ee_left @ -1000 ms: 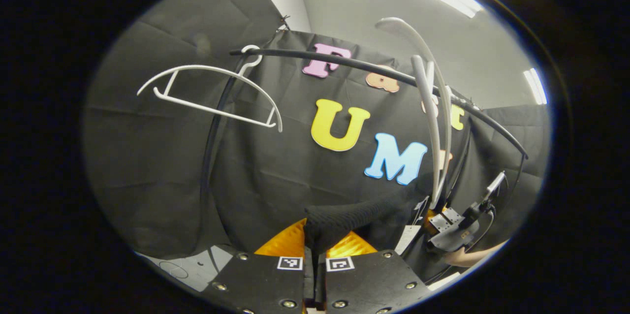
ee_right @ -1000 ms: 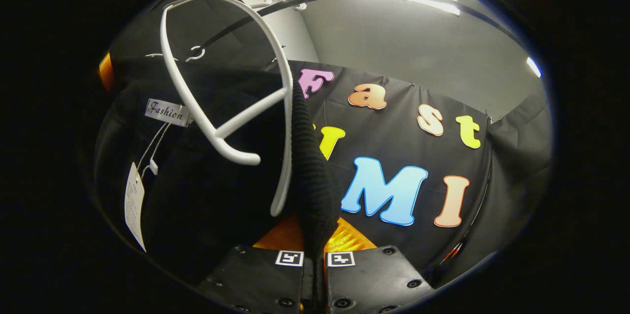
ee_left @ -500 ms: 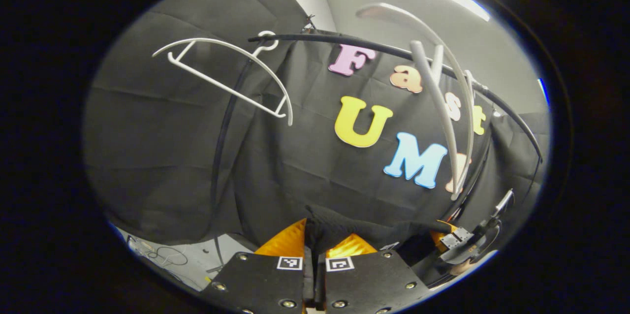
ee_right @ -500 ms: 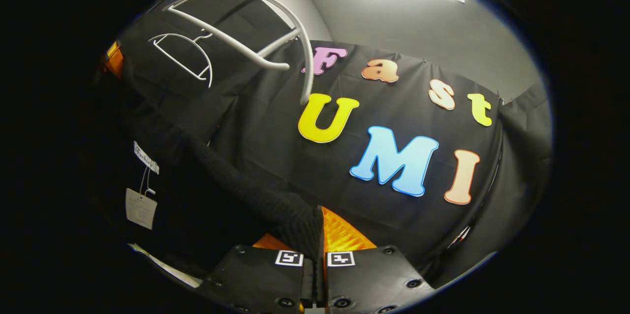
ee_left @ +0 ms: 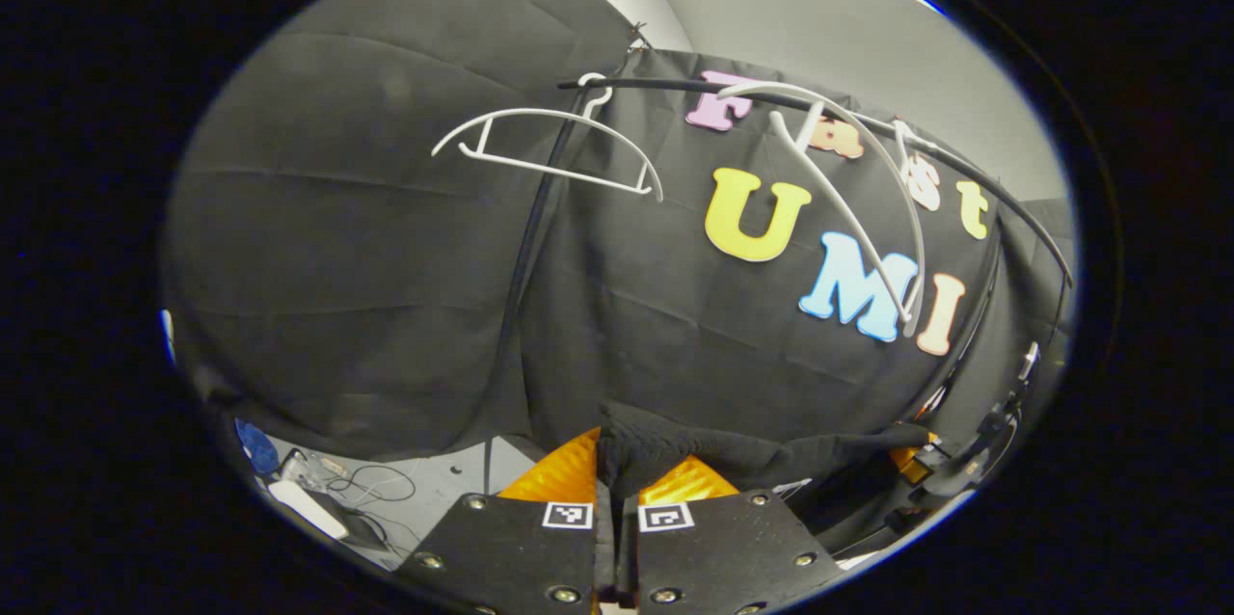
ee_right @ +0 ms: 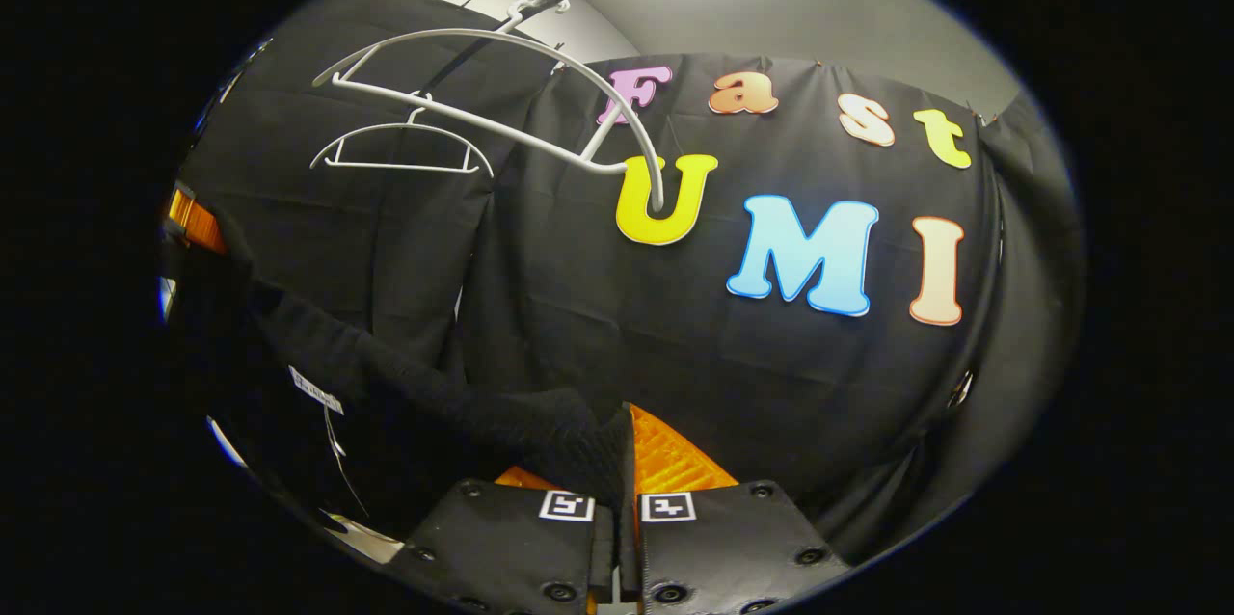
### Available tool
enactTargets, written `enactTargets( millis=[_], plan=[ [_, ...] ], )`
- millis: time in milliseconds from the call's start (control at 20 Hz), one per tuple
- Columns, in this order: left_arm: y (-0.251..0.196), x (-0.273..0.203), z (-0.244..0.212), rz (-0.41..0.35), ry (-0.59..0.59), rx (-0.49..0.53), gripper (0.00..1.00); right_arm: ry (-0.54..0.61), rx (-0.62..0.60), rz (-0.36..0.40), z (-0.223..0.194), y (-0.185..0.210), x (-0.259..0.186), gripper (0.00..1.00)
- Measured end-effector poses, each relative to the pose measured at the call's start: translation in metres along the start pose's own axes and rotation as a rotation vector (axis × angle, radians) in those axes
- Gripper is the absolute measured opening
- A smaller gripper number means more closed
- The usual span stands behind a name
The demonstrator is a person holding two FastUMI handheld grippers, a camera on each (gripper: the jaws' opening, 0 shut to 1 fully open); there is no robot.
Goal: Grasp the clothes on the hanger with both hands and then place them into the laundry hamper below.
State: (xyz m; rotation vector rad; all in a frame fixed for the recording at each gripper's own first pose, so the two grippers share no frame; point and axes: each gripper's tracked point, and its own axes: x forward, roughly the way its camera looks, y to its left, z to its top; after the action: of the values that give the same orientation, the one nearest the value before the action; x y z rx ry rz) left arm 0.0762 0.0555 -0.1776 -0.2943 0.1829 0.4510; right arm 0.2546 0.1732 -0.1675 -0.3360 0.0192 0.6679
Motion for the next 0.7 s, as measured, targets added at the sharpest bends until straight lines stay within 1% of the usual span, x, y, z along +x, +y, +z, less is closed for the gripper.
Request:
enactTargets(
  millis=[150, 250, 300, 450, 700],
  plan=[
    [-0.005, -0.01, -0.012, -0.027, 0.041, 0.089, 0.01, 0.064, 0.056, -0.035, -0.007, 0.007, -0.023, 0.05],
    [-0.008, -0.008, -0.02, -0.065, 0.069, 0.152, 0.02, 0.103, 0.092, -0.067, -0.012, 0.01, -0.04, 0.05],
    [-0.013, -0.006, -0.024, -0.088, 0.083, 0.168, 0.02, 0.12, 0.109, -0.084, -0.015, 0.013, -0.05, 0.05],
    [-0.02, -0.003, -0.038, -0.169, 0.123, 0.185, 0.02, 0.179, 0.159, -0.133, -0.024, 0.026, -0.074, 0.05],
    [-0.029, -0.012, -0.07, -0.312, 0.173, 0.205, 0.02, 0.247, 0.223, -0.172, -0.038, 0.064, -0.108, 0.05]
  ],
)
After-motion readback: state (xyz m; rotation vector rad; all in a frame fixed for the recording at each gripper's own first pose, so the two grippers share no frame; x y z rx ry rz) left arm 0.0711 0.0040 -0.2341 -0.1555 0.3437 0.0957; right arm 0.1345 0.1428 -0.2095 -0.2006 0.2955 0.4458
